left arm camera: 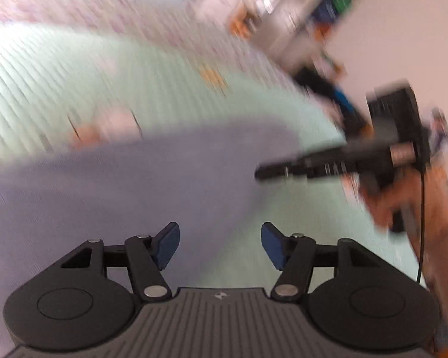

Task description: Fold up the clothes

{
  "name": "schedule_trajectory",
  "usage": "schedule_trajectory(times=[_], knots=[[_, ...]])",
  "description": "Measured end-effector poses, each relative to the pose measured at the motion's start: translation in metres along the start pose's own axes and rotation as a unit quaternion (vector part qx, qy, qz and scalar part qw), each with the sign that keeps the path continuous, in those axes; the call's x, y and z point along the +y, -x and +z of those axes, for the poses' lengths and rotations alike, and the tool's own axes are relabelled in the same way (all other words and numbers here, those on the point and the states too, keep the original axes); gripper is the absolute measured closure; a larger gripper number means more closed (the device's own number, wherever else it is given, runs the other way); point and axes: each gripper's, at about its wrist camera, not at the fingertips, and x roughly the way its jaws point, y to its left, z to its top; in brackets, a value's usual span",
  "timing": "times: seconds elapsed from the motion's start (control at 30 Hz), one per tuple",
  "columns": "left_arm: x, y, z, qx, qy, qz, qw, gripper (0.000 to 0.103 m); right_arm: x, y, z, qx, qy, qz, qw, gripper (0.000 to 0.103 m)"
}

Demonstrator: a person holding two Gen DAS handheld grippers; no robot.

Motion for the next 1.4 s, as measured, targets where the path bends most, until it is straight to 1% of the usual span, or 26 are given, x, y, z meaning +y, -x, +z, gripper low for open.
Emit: schedule_trajectory(times=[0.07,0.13,0.23,0.27,0.33,0.37,0.43,0.5,0.53,0.57,0.63,0.7,0.73,0.77,0.8,0.83,0.87,1.0,1.03,1.07,1.17,1.23,1.27,1.33,1.37,1.4], knots=[[0.008,-0.012,0.006,-0.003,0.023,0.017,0.9996,0.037,0.004,-0.012,-0.005,0.013,0.004,0.012,1.0,0.091],[-0.001,-0.024,-0.009,0.027,-0.006,0.012,0.9995,0.039,0.008,-0.023,-0.009,0.027,0.008,0.024,0.999,0.091],[-0.013,-0.041,-0.031,0.071,-0.05,0.005,0.9962,0.035,0.014,-0.041,-0.016,0.046,0.014,0.042,0.998,0.093],[-0.013,-0.042,-0.035,0.083,-0.046,-0.008,0.9955,0.035,0.014,-0.045,-0.02,0.053,0.015,0.047,0.997,0.096],[-0.008,-0.033,-0.031,0.087,-0.013,-0.053,0.9946,0.035,-0.001,-0.022,-0.033,0.052,0.0,0.049,0.997,0.097],[-0.006,-0.028,-0.025,0.073,-0.003,-0.063,0.9954,0.035,-0.008,-0.01,-0.031,0.037,-0.008,0.046,0.998,0.096],[-0.002,-0.02,-0.011,0.02,0.016,-0.052,0.9983,0.035,-0.021,0.005,-0.017,-0.009,-0.02,0.026,0.999,0.096],[0.003,-0.03,0.005,-0.014,0.052,-0.034,0.998,0.034,-0.038,-0.007,0.005,-0.031,-0.045,-0.01,0.998,0.093],[0.003,-0.041,0.008,-0.015,0.066,-0.034,0.9972,0.034,-0.047,-0.012,0.017,-0.042,-0.058,-0.028,0.997,0.092],[0.002,-0.056,0.007,-0.002,0.068,-0.033,0.9971,0.034,-0.055,-0.019,0.027,-0.05,-0.07,-0.044,0.995,0.092],[-0.001,-0.09,0.0,0.043,0.06,-0.028,0.9969,0.036,-0.067,-0.035,0.02,-0.036,-0.086,-0.046,0.995,0.092],[-0.013,-0.097,-0.002,0.052,0.028,-0.037,0.9975,0.035,-0.072,-0.037,-0.005,-0.022,-0.076,-0.05,0.996,0.097],[-0.018,-0.096,-0.002,0.06,0.014,-0.055,0.9966,0.035,-0.076,-0.029,-0.021,-0.025,-0.075,-0.043,0.996,0.098],[-0.022,-0.095,-0.002,0.076,0.007,-0.082,0.9938,0.035,-0.079,-0.017,-0.032,-0.021,-0.072,-0.05,0.996,0.103],[-0.027,-0.094,-0.002,0.092,-0.001,-0.109,0.9898,0.035,-0.082,-0.005,-0.043,-0.016,-0.069,-0.057,0.996,0.103],[-0.028,-0.094,0.001,0.092,-0.003,-0.116,0.989,0.035,-0.085,0.007,-0.052,-0.013,-0.067,-0.065,0.996,0.103],[-0.027,-0.095,0.006,0.075,0.0,-0.104,0.9917,0.035,-0.089,0.011,-0.049,-0.02,-0.075,-0.074,0.994,0.103],[-0.023,-0.1,0.027,0.01,0.014,-0.056,0.9983,0.034,-0.113,0.023,-0.012,-0.104,-0.125,-0.095,0.982,0.099],[-0.022,-0.101,0.032,-0.007,0.018,-0.043,0.9989,0.034,-0.119,0.016,-0.004,-0.107,-0.13,-0.097,0.981,0.098],[-0.021,-0.107,0.032,-0.005,0.022,-0.04,0.999,0.033,-0.126,0.008,0.001,-0.109,-0.136,-0.101,0.979,0.098],[-0.021,-0.133,0.017,0.047,0.027,-0.055,0.997,0.031,-0.151,-0.007,-0.013,-0.079,-0.165,-0.149,0.972,0.103],[-0.029,-0.123,0.014,0.057,0.0,-0.072,0.9958,0.031,-0.166,0.008,-0.037,-0.108,-0.195,-0.124,0.967,0.103],[-0.03,-0.116,0.012,0.061,0.001,-0.086,0.9945,0.032,-0.17,0.017,-0.047,-0.118,-0.21,-0.135,0.961,0.103],[-0.018,-0.098,0.014,0.045,0.019,-0.105,0.9933,0.033,-0.169,0.034,-0.06,-0.141,-0.236,-0.157,0.949,0.103],[-0.009,-0.091,0.019,0.024,0.028,-0.093,0.9949,0.033,-0.159,0.039,-0.063,-0.155,-0.238,-0.15,0.947,0.099],[0.001,-0.077,0.022,0.002,0.039,-0.078,0.9962,0.033,-0.147,0.037,-0.062,-0.163,-0.229,-0.126,0.951,0.099]])
